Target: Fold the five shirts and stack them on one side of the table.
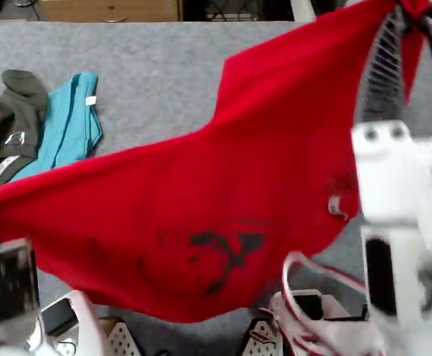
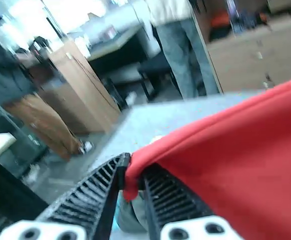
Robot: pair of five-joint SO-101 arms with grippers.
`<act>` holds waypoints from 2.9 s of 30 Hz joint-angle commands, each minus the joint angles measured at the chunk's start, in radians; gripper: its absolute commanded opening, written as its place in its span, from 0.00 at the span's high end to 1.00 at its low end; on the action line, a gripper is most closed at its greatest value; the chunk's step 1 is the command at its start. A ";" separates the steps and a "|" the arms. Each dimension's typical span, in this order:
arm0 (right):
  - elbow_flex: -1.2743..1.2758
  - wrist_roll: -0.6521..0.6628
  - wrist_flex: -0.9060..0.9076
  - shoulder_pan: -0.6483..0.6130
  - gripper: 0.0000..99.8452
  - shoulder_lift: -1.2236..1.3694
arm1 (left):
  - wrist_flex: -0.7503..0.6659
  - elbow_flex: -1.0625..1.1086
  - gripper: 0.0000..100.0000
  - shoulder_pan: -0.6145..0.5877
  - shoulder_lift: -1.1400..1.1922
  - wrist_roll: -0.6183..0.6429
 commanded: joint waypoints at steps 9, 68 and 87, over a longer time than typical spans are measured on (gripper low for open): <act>0.479 0.048 -0.365 -0.012 0.99 0.337 | -1.097 0.998 0.97 0.219 -0.005 0.336; 1.670 0.470 -0.097 0.114 0.99 0.053 | -0.695 1.529 0.97 0.205 0.172 -0.018; 1.863 0.667 -0.077 0.285 0.99 -0.059 | -0.626 1.564 0.97 0.208 0.164 -0.144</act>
